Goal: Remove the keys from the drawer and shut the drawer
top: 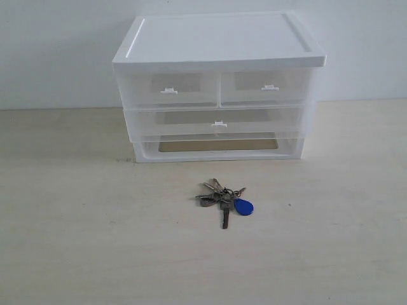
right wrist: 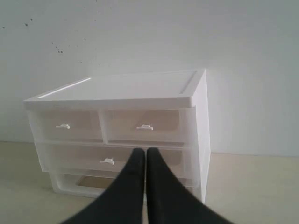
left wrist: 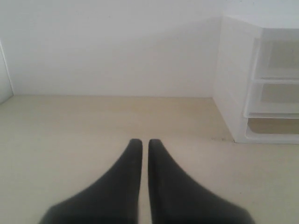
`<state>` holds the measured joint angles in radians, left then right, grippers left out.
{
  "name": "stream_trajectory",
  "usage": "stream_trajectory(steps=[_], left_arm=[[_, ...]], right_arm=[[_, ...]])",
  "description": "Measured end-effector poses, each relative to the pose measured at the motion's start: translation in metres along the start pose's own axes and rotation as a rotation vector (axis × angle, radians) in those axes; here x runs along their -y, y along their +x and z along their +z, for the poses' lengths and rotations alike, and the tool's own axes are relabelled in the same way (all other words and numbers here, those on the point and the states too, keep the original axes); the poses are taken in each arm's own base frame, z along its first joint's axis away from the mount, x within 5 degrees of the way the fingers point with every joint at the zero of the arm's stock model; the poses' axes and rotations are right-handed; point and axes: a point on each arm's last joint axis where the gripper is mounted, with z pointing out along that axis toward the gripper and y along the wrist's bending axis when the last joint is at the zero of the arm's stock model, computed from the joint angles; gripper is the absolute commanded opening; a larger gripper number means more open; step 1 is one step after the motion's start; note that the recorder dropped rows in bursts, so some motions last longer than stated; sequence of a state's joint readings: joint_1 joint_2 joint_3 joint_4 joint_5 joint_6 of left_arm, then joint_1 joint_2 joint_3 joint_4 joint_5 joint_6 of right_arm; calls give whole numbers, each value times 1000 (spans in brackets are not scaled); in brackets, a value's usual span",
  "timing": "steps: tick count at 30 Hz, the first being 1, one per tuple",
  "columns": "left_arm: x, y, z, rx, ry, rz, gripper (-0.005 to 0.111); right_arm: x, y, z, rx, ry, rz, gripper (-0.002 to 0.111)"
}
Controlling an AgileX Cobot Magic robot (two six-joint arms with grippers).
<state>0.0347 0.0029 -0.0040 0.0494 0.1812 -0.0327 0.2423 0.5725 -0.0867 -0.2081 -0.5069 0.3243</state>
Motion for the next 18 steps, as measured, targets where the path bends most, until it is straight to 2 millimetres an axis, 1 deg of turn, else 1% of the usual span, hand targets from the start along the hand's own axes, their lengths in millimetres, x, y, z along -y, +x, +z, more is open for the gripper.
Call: stream_trajectory(steps=[3,8,18], left_arm=[[0,1,0,-16,-1,12,4],[0,10,-1,-107,-2,33,4],[0,11,-1,-122,-2,42,4]], right_arm=[[0,0,0,-2,1,0,0],[0,1,0,-8,3,0,0],[0,1,0,-8,3,0,0]])
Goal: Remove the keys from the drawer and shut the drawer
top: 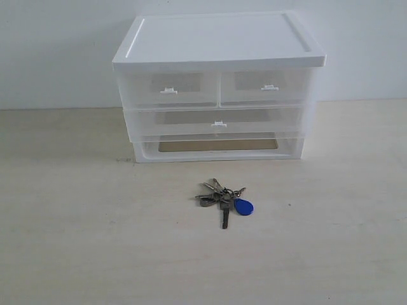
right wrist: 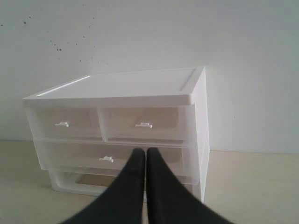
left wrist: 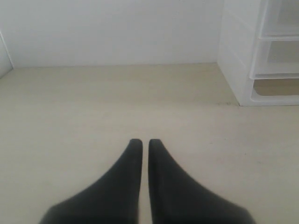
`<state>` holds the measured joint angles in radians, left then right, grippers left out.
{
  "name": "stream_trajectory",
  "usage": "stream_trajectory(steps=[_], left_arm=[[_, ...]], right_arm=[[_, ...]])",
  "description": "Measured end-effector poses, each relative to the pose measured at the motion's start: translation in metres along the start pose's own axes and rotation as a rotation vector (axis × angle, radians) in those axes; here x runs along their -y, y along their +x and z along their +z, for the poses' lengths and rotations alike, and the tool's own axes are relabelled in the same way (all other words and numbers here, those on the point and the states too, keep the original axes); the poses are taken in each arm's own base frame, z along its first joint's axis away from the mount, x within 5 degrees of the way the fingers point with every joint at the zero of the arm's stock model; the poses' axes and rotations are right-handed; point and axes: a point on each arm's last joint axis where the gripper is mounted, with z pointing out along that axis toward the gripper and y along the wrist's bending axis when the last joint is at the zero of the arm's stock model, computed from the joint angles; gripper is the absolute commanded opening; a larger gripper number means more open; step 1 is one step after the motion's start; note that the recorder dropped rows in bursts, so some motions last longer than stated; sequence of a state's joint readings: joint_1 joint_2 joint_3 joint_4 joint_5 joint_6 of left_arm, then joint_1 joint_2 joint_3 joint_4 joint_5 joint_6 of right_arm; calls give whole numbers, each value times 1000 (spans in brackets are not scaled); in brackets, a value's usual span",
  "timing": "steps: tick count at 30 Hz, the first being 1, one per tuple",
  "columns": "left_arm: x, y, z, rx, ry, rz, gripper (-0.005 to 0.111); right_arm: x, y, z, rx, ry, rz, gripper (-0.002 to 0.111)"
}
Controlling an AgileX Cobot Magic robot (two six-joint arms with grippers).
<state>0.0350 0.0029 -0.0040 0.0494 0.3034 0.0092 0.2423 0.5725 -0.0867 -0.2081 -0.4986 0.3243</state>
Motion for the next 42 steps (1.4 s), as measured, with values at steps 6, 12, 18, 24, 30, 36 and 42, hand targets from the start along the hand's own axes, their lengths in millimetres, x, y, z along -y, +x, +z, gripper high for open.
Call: stream_trajectory(steps=[6,12,18,24,30,36,42], left_arm=[[0,0,0,0,0,0,4],[0,0,0,-2,0,2,4],[0,0,0,-2,0,2,4],[0,0,0,-2,0,2,4],[0,0,0,-3,0,2,4],[0,0,0,-3,0,2,4],[0,0,0,-3,0,2,4]], right_arm=[[0,0,0,1,2,3,0],[0,0,0,1,2,3,0],[0,0,0,-1,2,3,0],[1,1,0,-11,6,-140,0],[1,6,-20,100,27,-302,0],[2,-1,-51,189,86,-386,0],[9,8,-60,94,190,-401,0]])
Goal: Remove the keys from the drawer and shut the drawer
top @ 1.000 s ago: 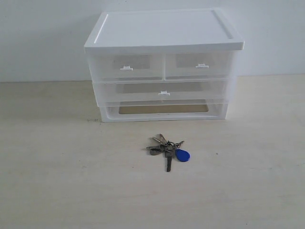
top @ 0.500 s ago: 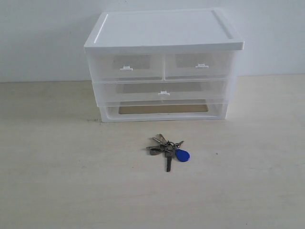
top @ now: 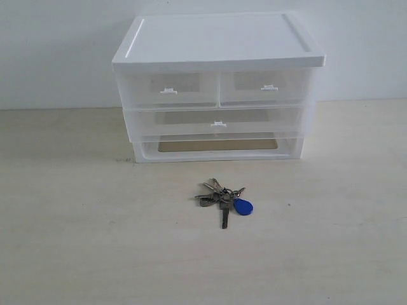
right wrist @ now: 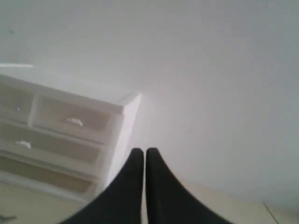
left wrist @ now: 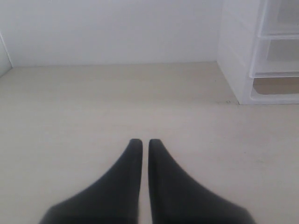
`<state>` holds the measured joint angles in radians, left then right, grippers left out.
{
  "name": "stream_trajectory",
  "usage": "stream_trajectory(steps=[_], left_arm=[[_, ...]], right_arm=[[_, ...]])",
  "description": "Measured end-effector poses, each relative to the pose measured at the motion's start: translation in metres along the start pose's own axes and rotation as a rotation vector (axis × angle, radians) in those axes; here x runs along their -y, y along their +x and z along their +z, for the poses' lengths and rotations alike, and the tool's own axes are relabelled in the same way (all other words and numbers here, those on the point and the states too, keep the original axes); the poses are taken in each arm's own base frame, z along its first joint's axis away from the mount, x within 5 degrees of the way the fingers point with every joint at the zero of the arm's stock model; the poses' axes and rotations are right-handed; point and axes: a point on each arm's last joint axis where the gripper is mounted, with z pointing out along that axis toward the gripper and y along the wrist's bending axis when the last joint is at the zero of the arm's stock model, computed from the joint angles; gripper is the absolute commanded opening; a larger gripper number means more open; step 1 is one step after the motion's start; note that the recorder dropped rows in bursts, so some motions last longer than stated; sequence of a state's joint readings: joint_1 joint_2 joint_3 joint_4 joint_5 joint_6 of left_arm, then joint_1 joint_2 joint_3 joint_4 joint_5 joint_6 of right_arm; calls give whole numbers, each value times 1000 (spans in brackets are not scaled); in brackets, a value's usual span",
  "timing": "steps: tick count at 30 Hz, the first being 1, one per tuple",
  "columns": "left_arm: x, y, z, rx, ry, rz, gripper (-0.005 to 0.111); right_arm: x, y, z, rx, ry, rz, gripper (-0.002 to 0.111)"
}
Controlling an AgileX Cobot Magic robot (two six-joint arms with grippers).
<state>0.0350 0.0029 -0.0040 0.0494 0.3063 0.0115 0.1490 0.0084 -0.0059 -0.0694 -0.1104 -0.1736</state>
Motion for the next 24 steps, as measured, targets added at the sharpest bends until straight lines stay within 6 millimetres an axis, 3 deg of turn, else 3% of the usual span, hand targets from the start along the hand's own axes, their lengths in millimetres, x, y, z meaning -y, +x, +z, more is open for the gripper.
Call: stream_trajectory(steps=[7,13,24], left_arm=[[0,0,0,-2,0,0,4],[0,0,0,-2,0,0,4],[0,0,0,-2,0,0,4]], right_arm=[[7,20,-3,-223,161,77,0],[7,37,-9,-426,195,132,0],[5,43,-11,-480,189,130,0]])
